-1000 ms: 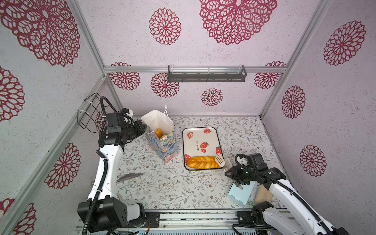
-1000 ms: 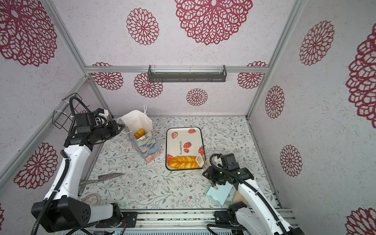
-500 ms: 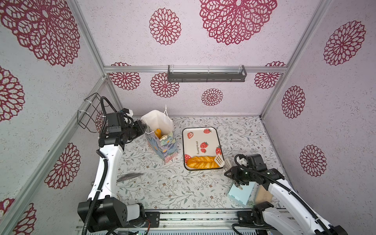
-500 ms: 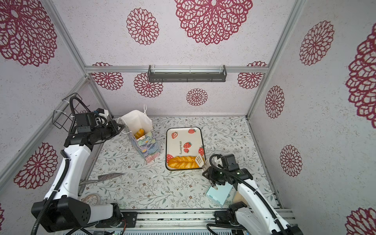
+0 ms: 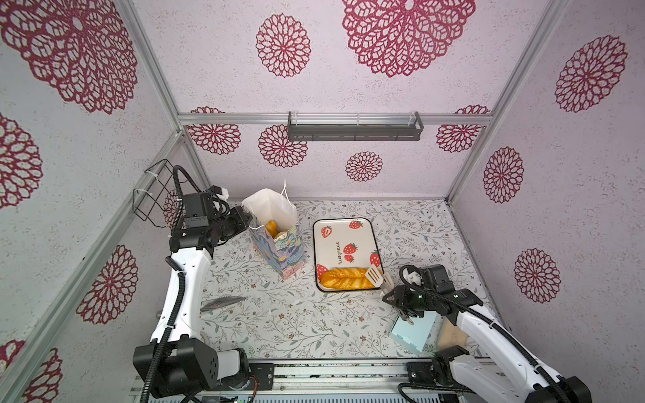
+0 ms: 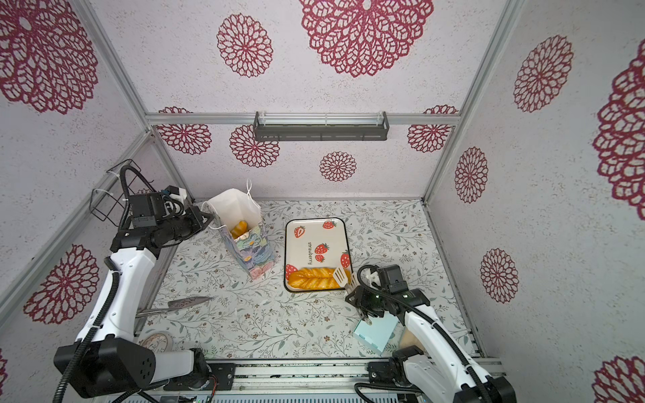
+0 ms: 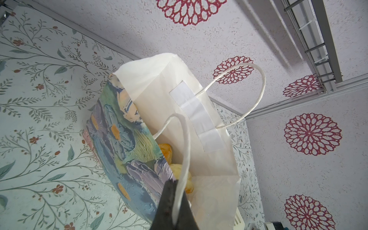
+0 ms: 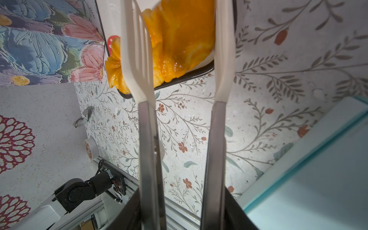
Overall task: Place the fake bread into the paper bag
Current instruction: 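Lower the right tongs and close them on the striped croissant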
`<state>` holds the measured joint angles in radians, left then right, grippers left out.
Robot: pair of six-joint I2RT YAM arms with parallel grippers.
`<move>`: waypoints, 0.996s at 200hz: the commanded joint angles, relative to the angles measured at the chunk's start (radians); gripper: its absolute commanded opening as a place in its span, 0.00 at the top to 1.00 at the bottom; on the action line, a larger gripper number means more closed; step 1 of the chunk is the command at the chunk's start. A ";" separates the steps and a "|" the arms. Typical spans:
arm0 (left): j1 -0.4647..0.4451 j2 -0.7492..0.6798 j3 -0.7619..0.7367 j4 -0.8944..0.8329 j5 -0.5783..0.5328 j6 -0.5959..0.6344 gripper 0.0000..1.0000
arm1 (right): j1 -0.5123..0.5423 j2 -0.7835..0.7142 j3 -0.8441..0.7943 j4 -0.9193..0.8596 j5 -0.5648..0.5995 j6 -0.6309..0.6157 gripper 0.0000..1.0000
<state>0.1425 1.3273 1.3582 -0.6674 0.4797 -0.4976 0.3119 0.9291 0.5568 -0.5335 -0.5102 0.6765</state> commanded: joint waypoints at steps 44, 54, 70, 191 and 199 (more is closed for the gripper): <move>-0.007 0.003 0.005 -0.005 -0.015 0.015 0.96 | -0.012 0.019 0.009 0.067 -0.032 0.002 0.60; -0.007 0.003 0.005 -0.004 -0.015 0.015 0.96 | -0.013 0.016 0.009 0.064 -0.032 0.002 0.63; -0.007 0.006 0.007 -0.004 -0.014 0.014 0.96 | -0.016 0.012 0.009 0.061 -0.033 -0.002 0.67; -0.010 0.003 0.016 -0.011 -0.016 0.007 0.96 | -0.075 -0.091 0.033 0.164 -0.074 0.074 0.77; -0.010 0.001 0.016 -0.014 -0.016 0.008 0.96 | -0.080 -0.097 0.036 0.171 -0.077 0.079 0.78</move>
<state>0.1417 1.3296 1.3582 -0.6704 0.4751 -0.4976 0.2497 0.8688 0.5564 -0.4576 -0.5419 0.7296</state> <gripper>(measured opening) 0.049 0.277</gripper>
